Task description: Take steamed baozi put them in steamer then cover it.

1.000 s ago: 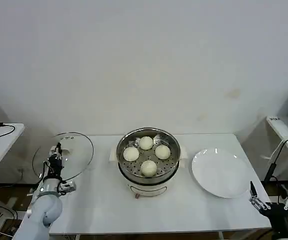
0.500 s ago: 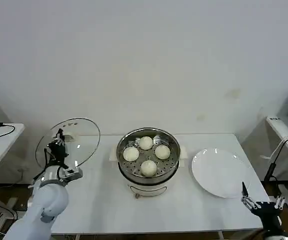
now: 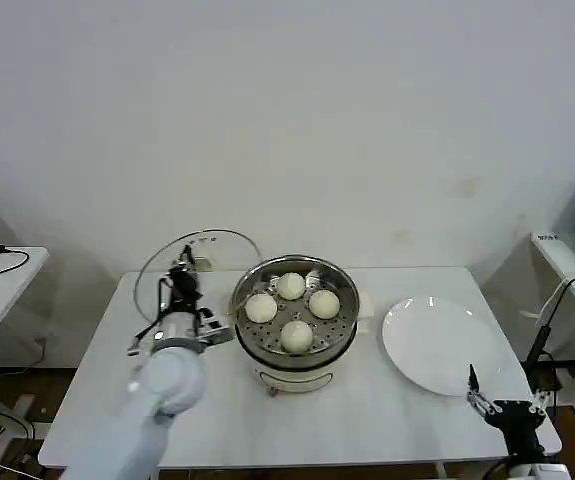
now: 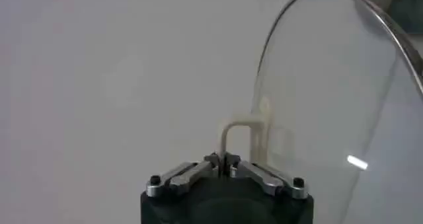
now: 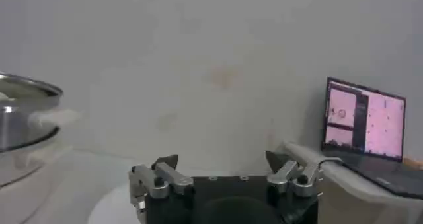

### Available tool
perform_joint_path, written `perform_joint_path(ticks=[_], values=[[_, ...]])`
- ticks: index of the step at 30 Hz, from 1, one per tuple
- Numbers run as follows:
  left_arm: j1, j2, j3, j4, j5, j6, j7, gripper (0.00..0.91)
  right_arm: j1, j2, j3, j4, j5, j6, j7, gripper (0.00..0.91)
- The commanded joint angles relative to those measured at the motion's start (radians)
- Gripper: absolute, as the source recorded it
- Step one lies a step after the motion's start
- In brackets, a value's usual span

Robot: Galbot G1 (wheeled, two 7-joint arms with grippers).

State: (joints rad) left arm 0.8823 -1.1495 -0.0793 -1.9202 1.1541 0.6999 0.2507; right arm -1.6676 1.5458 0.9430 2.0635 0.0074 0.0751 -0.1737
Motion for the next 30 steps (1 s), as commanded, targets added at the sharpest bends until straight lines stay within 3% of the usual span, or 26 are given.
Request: perform_joint_path(ticks=[1, 12, 30], values=[[-0.079, -0.253, 0.13, 0.061, 0.276, 0.042, 0.131, 0.0, 0.02, 0.007, -0.041, -0.016, -0.062, -0.01, 0.015, 0.907], [-0.041, -0.382, 0.171, 0.134, 0.433, 0.037, 0.141, 0.0, 0.021, 0.008, -0.038, -0.025, -0.067, -0.002, 0.017, 0.907], [0.0, -0.45, 0.194, 0.222, 0.511, 0.021, 0.128, 0.0, 0.023, 0.009, -0.048, -0.04, -0.069, 0.002, 0.017, 0.907]])
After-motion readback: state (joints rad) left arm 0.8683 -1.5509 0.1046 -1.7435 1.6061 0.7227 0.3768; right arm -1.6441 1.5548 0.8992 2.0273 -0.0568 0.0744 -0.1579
